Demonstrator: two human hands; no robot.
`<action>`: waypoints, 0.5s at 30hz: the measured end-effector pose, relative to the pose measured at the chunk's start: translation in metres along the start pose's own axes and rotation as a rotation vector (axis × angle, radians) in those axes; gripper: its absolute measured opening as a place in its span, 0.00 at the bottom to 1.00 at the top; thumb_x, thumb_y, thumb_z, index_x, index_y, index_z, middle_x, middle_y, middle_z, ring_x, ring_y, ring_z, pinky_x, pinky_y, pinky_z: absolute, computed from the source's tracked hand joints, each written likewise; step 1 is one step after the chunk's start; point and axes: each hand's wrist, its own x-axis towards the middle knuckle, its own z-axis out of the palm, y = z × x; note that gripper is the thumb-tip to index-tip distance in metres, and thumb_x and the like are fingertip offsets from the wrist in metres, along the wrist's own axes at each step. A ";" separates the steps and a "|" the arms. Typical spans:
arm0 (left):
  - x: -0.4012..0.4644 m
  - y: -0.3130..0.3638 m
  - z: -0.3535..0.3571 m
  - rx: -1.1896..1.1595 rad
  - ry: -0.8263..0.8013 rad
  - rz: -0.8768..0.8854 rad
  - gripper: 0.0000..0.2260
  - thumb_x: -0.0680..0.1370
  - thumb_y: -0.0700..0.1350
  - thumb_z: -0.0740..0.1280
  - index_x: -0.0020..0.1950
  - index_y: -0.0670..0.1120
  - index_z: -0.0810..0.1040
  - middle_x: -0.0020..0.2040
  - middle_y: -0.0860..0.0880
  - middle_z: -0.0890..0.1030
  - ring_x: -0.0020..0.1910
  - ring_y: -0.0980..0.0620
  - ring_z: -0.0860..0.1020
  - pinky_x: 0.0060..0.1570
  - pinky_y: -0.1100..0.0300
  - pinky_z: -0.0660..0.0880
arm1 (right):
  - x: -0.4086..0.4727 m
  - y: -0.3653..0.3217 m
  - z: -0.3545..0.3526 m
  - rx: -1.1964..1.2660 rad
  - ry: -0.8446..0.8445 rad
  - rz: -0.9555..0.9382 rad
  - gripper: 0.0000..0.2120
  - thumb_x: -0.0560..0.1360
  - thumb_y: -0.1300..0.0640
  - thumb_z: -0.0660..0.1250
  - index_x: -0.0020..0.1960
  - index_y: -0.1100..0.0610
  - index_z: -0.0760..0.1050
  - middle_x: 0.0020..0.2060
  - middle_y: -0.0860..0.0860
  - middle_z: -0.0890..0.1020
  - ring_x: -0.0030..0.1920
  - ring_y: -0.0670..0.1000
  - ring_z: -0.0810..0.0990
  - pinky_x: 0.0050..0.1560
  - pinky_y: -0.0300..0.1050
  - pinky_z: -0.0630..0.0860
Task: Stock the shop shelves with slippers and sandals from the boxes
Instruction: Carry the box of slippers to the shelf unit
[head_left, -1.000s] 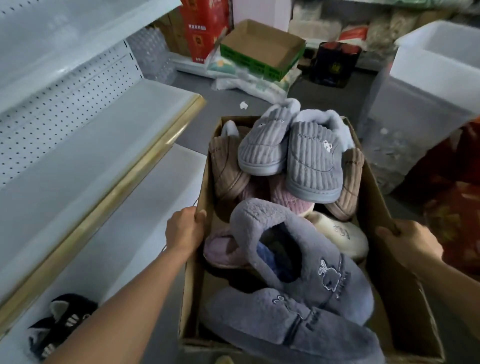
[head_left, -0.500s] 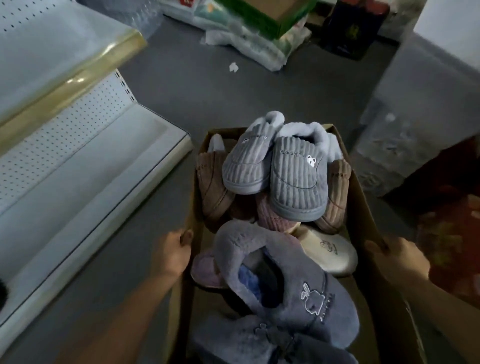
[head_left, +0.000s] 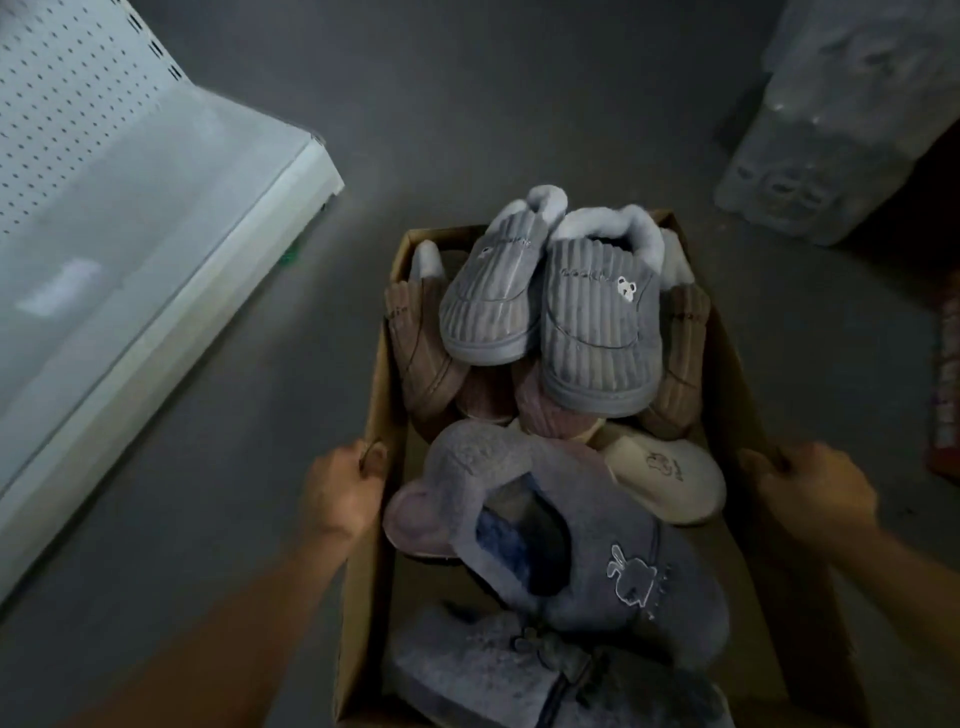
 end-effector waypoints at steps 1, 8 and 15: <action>-0.004 -0.008 0.022 0.006 0.005 -0.006 0.16 0.80 0.45 0.63 0.36 0.37 0.76 0.38 0.32 0.80 0.39 0.34 0.79 0.38 0.49 0.72 | 0.006 0.011 0.018 -0.005 -0.009 -0.014 0.19 0.76 0.47 0.65 0.34 0.60 0.74 0.32 0.57 0.74 0.38 0.60 0.77 0.35 0.46 0.71; -0.040 -0.066 0.150 0.016 -0.014 -0.040 0.20 0.81 0.48 0.62 0.31 0.40 0.70 0.35 0.31 0.78 0.36 0.34 0.78 0.37 0.47 0.74 | 0.018 0.084 0.136 0.017 -0.012 -0.086 0.18 0.76 0.51 0.66 0.34 0.63 0.73 0.31 0.60 0.76 0.37 0.62 0.78 0.34 0.47 0.71; -0.031 -0.101 0.174 -0.001 -0.012 0.025 0.18 0.81 0.44 0.62 0.31 0.40 0.68 0.30 0.40 0.73 0.32 0.46 0.72 0.34 0.56 0.65 | 0.002 0.092 0.213 0.057 -0.044 -0.107 0.19 0.77 0.53 0.65 0.32 0.61 0.65 0.30 0.59 0.72 0.37 0.63 0.75 0.33 0.47 0.64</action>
